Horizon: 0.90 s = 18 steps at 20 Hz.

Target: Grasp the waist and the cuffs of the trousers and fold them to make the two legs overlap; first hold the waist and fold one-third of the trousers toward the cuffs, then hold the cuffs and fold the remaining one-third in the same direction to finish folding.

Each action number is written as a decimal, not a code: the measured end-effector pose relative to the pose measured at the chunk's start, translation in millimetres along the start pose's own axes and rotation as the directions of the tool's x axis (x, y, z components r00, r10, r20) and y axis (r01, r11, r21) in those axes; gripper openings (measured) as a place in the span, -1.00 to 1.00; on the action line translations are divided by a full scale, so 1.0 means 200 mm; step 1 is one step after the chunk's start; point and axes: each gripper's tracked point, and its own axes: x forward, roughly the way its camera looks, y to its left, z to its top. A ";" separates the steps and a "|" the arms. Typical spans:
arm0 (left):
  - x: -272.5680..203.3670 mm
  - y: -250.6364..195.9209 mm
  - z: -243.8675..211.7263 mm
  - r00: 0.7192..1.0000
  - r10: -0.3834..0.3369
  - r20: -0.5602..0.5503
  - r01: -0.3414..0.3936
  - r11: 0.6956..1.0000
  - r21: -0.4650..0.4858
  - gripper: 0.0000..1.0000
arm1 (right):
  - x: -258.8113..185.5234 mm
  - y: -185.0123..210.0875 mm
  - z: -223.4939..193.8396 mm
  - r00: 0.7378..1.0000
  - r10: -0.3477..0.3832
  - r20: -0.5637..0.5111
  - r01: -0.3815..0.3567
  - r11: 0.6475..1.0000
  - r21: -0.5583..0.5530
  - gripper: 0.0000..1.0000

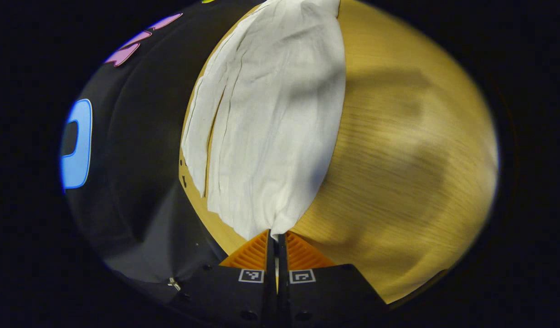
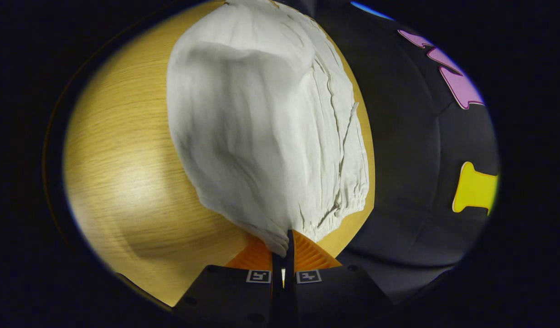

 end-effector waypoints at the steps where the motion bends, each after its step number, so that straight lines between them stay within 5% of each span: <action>1: 0.00 0.01 0.01 1.000 0.013 0.005 -0.013 1.000 -0.006 -0.88 | 0.00 0.00 0.00 1.000 -0.005 -0.001 0.005 1.000 0.013 -0.90; 10: -0.17 0.46 0.13 0.961 0.266 0.072 -0.256 0.958 -0.128 -0.89 | -0.12 -0.27 0.04 0.991 -0.130 0.012 0.124 0.969 0.214 -0.91; 18: -0.10 0.94 0.31 0.908 0.406 0.100 -0.370 0.891 -0.262 -0.89 | -0.05 -0.70 0.12 0.964 -0.266 -0.001 0.233 0.844 0.484 -0.89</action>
